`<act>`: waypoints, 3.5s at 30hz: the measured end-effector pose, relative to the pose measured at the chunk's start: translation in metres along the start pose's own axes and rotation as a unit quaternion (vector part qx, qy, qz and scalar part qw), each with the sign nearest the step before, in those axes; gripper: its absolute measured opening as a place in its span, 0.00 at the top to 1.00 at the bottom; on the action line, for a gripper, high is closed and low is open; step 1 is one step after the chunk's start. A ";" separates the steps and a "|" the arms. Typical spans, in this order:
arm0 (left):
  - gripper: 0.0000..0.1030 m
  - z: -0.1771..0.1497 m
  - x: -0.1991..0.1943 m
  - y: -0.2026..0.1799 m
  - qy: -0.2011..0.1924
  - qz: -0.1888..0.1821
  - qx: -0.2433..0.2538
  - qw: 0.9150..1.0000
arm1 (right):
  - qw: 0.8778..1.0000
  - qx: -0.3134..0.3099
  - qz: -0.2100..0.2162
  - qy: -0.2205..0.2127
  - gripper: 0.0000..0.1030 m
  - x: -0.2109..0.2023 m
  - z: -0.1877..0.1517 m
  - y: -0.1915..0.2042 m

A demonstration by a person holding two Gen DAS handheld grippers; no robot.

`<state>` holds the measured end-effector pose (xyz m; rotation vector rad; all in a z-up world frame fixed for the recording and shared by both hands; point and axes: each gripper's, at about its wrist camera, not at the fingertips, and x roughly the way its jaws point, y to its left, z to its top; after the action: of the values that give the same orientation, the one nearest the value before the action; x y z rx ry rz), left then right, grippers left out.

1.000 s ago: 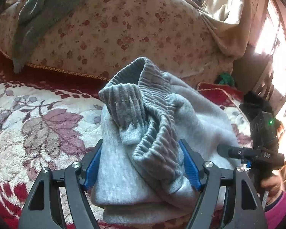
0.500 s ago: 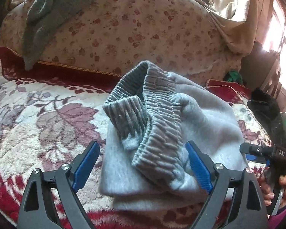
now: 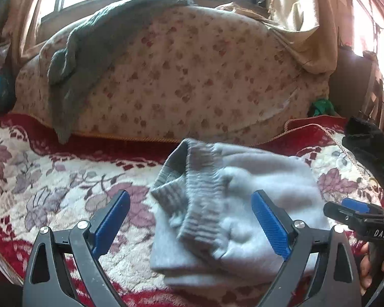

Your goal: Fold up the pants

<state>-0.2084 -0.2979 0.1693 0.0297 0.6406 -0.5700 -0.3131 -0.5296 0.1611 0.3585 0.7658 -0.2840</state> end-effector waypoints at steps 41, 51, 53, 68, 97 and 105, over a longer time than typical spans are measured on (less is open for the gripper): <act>0.07 0.003 0.031 -0.078 0.021 0.008 0.040 0.999 | 0.999 -0.029 -0.038 -0.022 0.00 -0.016 0.001 -0.001; 0.07 -0.001 0.032 -0.077 0.025 0.031 0.015 0.999 | 0.999 -0.048 -0.024 -0.008 0.00 -0.011 0.004 0.002; 0.07 0.000 0.031 -0.077 0.025 0.034 0.014 0.999 | 0.998 -0.052 -0.022 -0.008 0.00 -0.011 0.005 0.002; 0.07 0.002 0.029 -0.077 0.024 0.043 0.026 0.998 | 0.999 -0.049 -0.012 -0.006 0.00 -0.009 0.006 0.005; 0.07 0.002 0.027 -0.083 0.022 0.040 0.037 0.998 | 0.998 -0.056 -0.028 -0.010 0.00 -0.009 0.006 -0.002; 0.07 0.001 0.027 -0.083 0.025 0.040 0.039 0.998 | 0.998 -0.054 -0.029 -0.004 0.00 -0.007 0.007 -0.003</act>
<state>-0.2323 -0.3820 0.1665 0.1431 0.6630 -0.5172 -0.3147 -0.5346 0.1696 0.2327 0.7811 -0.2970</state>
